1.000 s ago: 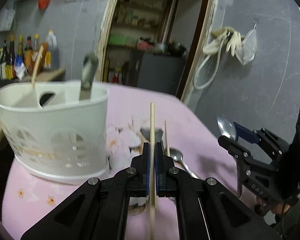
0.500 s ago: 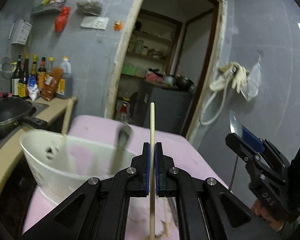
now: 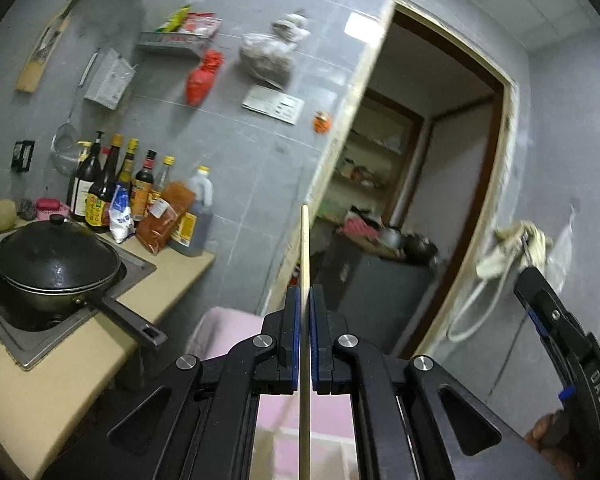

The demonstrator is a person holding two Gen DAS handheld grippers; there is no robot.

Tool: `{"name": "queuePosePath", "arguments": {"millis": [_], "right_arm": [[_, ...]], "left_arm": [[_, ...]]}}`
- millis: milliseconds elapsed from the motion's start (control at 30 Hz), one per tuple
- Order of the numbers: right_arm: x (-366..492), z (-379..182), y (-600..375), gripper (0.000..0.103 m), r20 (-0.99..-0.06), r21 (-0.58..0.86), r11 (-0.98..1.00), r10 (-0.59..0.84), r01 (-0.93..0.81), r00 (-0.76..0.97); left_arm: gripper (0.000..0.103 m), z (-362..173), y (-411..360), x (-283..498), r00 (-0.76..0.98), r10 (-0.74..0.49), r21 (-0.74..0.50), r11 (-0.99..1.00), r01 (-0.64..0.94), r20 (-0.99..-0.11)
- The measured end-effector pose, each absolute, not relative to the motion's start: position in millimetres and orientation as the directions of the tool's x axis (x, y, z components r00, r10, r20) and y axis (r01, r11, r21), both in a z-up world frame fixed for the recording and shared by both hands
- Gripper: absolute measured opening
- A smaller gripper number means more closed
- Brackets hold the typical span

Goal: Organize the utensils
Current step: 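Carry the chopstick over the caddy with the left tool while the right tool brings the spoon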

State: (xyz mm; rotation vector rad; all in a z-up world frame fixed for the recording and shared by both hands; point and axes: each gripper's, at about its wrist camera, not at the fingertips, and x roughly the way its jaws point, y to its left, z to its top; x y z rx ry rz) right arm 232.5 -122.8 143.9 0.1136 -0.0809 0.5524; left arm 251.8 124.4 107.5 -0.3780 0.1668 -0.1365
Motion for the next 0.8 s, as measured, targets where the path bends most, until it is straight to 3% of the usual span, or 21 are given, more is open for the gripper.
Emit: {"name": "queuePosePath", "arguments": {"millis": [233,600,800], "right_arm": [[243,126,-94,0.035,0.119,0.070,0.870,0.479,-0.489,0.870],[242,86,-79,0.035,0.076,-0.013,0.881,0.472,-0.473,0.878],[243,71,-80,0.035,0.021,-0.035,0.874,0.486,-0.485,0.874]], "left_arm": [[0.002,90,155,265,0.987,-0.117,-0.454,0.889,0.056,-0.106],[0.002,67,135,246,0.998,-0.038,-0.387,0.922,0.019,-0.040],[0.002,54,131,235,0.997,-0.049,-0.356,0.934,0.022,-0.067]]}}
